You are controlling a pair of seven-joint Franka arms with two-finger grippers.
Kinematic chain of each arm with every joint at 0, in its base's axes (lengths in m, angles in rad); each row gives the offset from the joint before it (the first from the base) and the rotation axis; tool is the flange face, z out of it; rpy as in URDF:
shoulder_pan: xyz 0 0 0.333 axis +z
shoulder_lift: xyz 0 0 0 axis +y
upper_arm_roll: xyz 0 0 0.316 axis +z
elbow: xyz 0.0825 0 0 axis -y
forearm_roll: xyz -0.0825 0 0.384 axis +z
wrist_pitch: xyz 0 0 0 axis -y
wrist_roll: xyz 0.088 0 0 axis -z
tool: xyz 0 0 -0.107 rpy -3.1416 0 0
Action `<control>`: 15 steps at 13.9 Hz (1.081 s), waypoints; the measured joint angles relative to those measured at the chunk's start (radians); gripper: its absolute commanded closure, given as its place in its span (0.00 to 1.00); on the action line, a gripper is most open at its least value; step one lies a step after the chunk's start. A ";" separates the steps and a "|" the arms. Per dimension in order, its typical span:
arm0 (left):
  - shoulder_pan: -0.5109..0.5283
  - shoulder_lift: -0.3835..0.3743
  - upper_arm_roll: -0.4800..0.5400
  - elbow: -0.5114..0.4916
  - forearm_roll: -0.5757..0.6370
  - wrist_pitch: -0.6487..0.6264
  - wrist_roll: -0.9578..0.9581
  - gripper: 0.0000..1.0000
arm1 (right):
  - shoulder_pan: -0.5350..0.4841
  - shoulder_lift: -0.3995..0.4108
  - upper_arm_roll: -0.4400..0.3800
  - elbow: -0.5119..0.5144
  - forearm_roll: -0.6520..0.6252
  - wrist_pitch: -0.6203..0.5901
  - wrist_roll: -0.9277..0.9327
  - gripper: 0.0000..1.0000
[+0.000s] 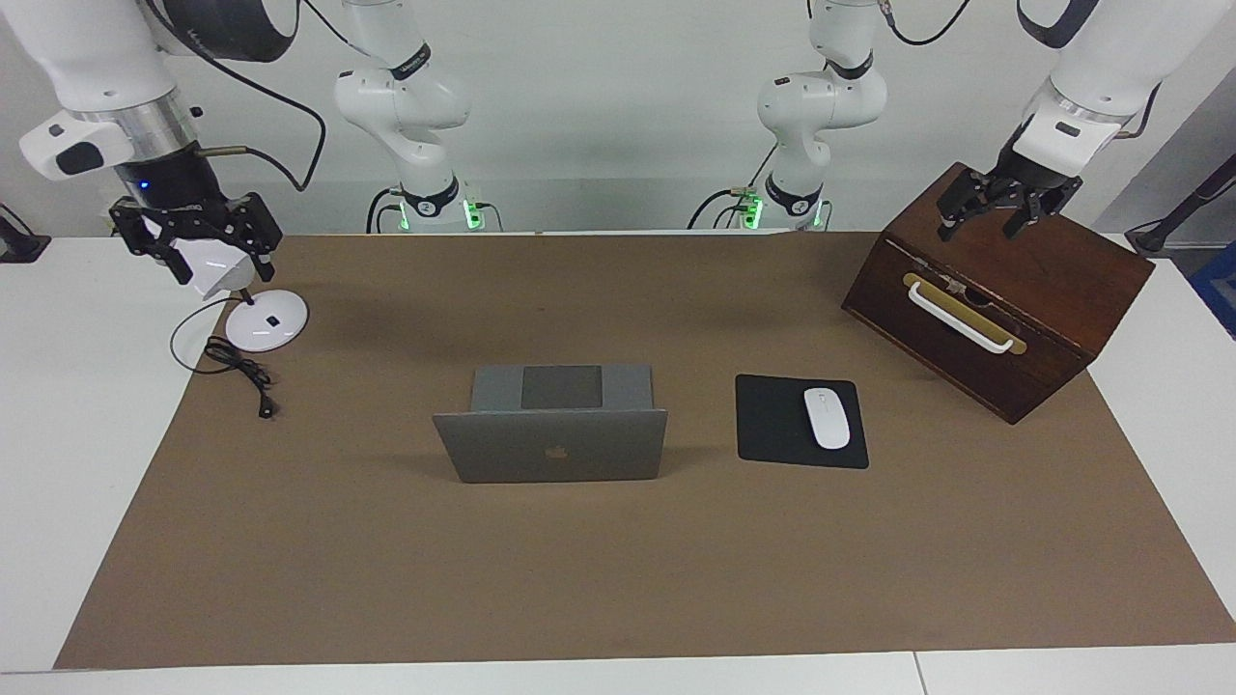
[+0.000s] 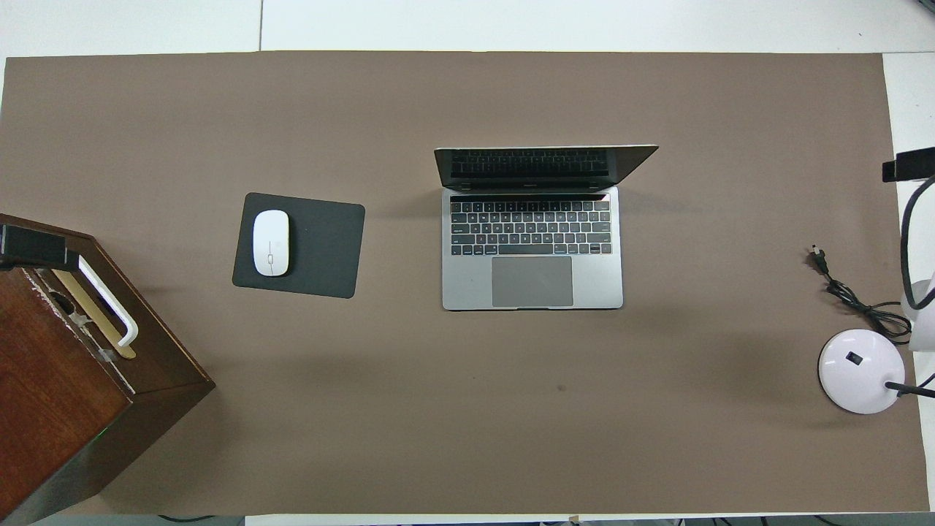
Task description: Close laptop with both arms
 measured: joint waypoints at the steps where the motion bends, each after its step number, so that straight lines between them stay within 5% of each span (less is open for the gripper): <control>1: 0.000 0.000 0.000 0.000 0.000 0.001 0.000 0.00 | -0.002 0.036 -0.001 0.038 0.000 0.000 -0.001 0.16; 4: 0.000 0.000 0.000 0.000 0.000 0.002 0.000 0.02 | -0.005 0.169 -0.001 0.170 -0.001 0.004 -0.009 0.30; 6: 0.000 0.000 0.000 -0.001 0.000 0.002 -0.001 0.86 | -0.015 0.257 0.000 0.253 -0.001 0.029 -0.013 0.51; 7: 0.000 0.000 0.000 -0.001 0.000 0.002 -0.002 1.00 | -0.018 0.296 0.000 0.286 -0.001 0.048 -0.014 0.64; 10: 0.000 0.000 0.000 -0.001 0.000 0.005 -0.004 1.00 | -0.020 0.370 0.003 0.339 -0.001 0.098 -0.016 1.00; 15: 0.000 0.000 -0.003 -0.001 -0.002 0.018 -0.008 1.00 | -0.019 0.399 0.013 0.377 -0.001 0.118 -0.016 1.00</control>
